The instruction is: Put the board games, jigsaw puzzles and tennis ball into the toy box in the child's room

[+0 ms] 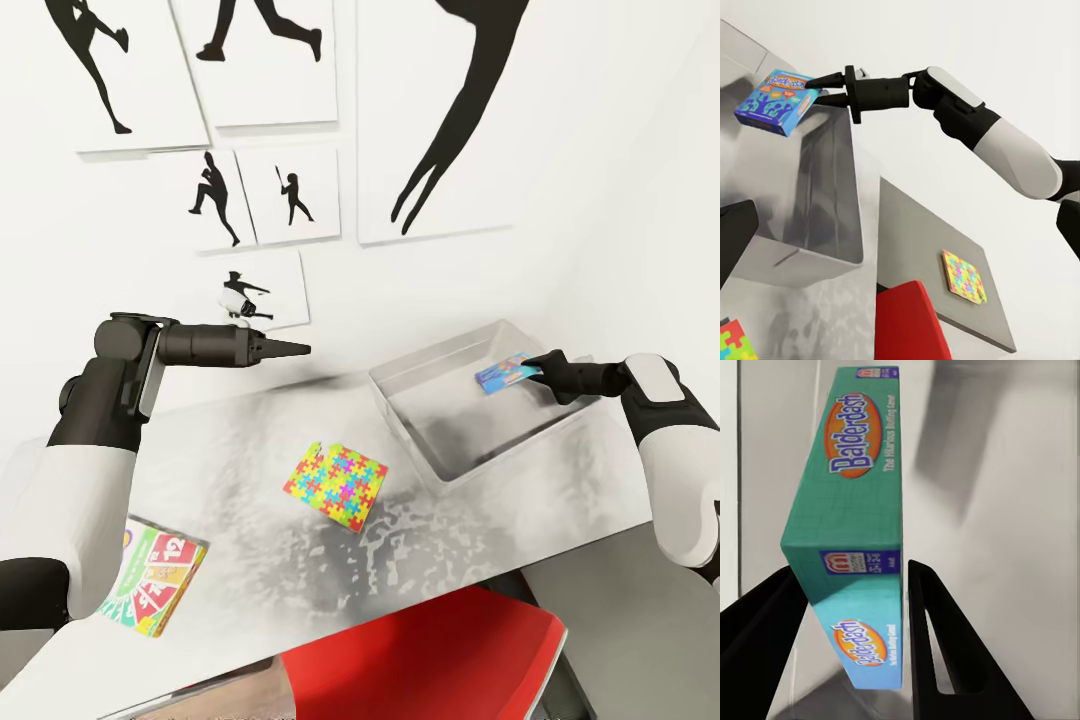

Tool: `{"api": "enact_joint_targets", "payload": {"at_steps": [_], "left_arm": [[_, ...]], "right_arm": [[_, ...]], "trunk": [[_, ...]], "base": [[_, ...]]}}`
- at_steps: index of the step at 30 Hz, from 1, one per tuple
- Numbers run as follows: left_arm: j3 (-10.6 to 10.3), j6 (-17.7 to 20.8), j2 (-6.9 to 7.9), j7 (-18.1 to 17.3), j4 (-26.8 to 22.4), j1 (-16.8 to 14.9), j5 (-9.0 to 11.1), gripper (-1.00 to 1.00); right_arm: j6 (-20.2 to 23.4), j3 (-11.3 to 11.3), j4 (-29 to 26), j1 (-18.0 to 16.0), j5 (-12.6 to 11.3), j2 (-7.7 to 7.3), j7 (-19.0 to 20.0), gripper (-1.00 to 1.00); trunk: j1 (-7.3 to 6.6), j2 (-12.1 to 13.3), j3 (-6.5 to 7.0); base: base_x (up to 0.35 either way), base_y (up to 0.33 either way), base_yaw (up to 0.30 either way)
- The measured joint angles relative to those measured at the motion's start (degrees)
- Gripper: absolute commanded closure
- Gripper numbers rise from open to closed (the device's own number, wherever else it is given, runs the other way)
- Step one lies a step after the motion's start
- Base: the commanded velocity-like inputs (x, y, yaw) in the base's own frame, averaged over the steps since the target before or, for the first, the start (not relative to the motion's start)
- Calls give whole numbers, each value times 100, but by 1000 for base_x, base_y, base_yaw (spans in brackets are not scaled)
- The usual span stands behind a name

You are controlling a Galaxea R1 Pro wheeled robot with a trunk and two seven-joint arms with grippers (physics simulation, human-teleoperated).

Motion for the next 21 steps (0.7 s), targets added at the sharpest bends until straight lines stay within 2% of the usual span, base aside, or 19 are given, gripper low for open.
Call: {"api": "enact_joint_targets", "payload": {"at_steps": [21], "left_arm": [[0,0,-10,-1,-122,0,12,-100]], "right_arm": [[-13,0,20,0,9,1,-2,100]], "trunk": [[0,0,-194]], "base": [[0,0,0]]}}
